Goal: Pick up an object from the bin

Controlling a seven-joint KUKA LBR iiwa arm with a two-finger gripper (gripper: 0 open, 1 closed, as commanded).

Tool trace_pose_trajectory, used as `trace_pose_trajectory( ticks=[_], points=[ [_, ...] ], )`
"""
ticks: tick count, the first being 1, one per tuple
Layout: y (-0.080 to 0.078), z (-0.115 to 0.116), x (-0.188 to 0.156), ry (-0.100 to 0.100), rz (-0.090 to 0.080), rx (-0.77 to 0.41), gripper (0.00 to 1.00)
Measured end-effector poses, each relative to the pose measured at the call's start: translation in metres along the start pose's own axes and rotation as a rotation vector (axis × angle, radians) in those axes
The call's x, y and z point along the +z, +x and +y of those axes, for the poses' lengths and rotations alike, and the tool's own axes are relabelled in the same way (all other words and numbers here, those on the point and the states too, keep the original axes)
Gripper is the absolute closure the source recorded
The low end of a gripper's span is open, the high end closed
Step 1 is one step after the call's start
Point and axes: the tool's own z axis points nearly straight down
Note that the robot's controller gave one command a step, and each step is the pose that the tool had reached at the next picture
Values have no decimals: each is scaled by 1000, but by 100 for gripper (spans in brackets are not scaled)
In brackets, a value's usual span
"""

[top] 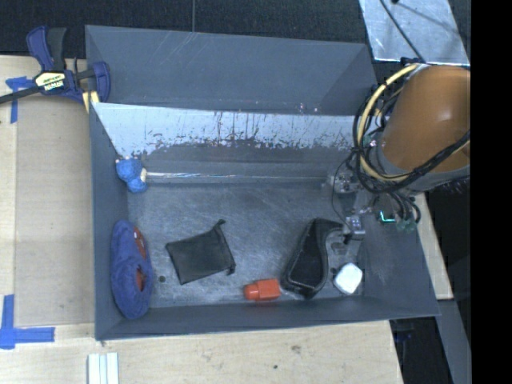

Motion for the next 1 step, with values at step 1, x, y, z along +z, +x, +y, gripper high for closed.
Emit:
trace_pose_trajectory(
  ticks=[1],
  points=[
    [30, 5, 122, 7, -1, -455, 0]
  ],
)
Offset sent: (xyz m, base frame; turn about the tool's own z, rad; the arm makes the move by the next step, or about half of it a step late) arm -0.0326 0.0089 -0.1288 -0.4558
